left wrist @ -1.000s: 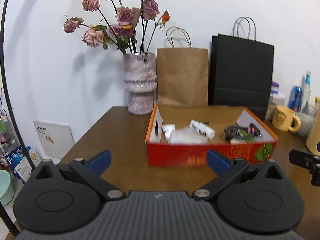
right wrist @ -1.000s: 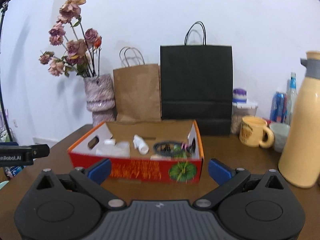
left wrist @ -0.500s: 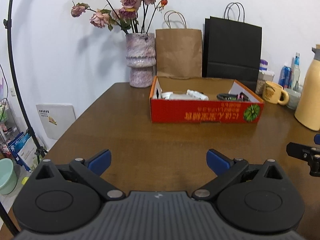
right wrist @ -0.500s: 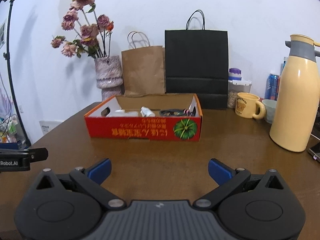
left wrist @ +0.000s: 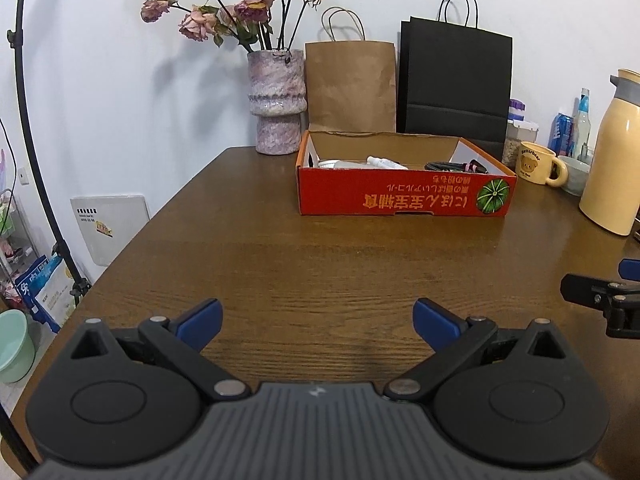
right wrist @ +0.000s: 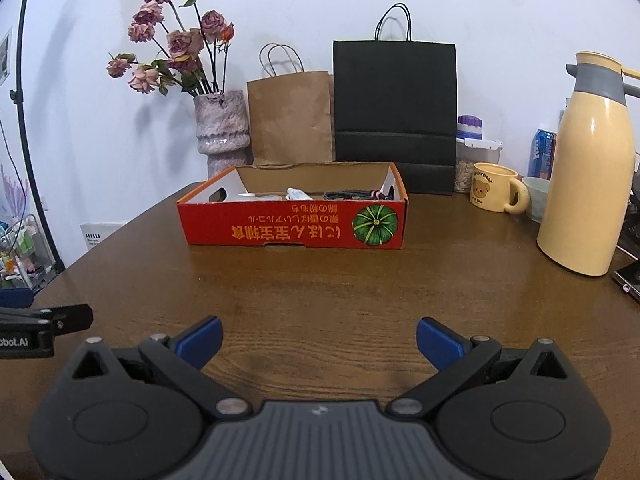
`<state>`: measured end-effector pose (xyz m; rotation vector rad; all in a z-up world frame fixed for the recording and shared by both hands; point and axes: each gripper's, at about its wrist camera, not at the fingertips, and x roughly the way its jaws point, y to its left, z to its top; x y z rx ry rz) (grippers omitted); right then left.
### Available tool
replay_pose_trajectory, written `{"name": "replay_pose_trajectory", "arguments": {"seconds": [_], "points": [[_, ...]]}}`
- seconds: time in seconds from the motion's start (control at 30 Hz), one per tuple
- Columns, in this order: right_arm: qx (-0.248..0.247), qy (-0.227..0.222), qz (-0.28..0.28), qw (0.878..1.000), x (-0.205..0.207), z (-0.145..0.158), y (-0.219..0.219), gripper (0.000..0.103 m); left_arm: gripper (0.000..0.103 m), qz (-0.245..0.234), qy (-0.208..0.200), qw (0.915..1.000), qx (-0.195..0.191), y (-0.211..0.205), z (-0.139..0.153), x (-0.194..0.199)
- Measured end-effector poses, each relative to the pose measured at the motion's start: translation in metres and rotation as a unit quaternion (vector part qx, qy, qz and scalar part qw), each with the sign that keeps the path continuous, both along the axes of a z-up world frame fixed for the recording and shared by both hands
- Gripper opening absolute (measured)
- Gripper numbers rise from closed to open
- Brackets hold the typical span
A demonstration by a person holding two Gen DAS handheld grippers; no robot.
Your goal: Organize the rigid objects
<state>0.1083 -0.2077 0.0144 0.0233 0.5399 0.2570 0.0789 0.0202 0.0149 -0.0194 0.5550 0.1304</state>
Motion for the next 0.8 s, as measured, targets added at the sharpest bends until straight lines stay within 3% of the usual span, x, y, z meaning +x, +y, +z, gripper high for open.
{"name": "replay_pose_trajectory", "arguments": {"seconds": [0.8], "points": [[-0.003,0.009,0.0,1.0,0.0018,-0.0039,-0.0005,0.103,0.103,0.0,0.004,1.0,0.001,-0.0021,-0.0021,0.0021]]}}
